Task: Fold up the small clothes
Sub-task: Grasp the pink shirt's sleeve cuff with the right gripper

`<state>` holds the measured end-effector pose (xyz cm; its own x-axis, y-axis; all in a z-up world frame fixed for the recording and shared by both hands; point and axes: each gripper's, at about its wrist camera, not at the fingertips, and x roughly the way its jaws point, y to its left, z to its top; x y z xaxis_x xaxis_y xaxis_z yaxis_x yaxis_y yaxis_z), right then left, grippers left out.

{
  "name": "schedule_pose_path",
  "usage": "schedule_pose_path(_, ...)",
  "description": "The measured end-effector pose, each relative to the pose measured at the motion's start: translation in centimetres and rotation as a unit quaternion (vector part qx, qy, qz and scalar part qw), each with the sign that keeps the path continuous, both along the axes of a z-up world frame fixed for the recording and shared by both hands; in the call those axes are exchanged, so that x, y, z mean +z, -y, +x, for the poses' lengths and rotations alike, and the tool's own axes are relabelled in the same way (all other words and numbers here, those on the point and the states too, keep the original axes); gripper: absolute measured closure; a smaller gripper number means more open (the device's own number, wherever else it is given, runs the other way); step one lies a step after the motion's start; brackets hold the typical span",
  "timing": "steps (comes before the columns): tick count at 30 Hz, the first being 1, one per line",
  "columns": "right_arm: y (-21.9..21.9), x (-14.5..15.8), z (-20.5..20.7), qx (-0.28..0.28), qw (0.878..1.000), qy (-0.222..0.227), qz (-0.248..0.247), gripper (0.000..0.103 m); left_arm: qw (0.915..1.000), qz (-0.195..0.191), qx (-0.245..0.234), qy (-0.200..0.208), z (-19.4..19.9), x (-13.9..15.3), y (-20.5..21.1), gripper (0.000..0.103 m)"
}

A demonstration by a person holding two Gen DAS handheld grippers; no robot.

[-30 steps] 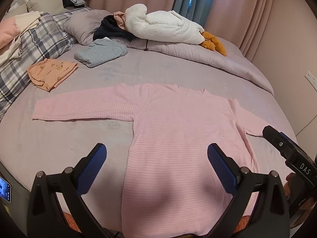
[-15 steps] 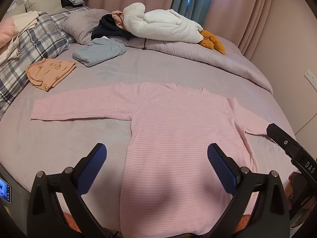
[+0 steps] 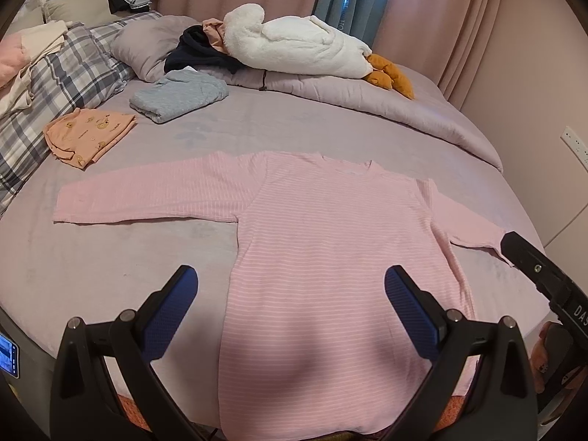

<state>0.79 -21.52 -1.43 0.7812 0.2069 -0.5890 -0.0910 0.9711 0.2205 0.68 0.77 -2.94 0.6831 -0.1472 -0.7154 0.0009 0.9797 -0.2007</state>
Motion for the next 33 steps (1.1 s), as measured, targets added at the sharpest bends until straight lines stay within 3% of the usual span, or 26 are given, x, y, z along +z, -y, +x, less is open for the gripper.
schedule_pose_path(17,3.1,2.9,-2.4,-0.025,0.999,0.031,0.014,0.001,0.9998,-0.005,-0.017,0.002,0.4,0.4,0.7,0.002)
schedule_pose_path(25,7.4,3.9,-3.2,-0.093,0.994,0.053,0.031,0.001,0.9996,-0.002,-0.027,-0.001,1.3,0.1,1.4,0.002)
schedule_pose_path(33,15.6,1.9,-3.0,-0.217,0.973,0.042,0.071,0.001,0.9983,-0.009,-0.058,0.002,2.9,-0.7,3.6,0.002)
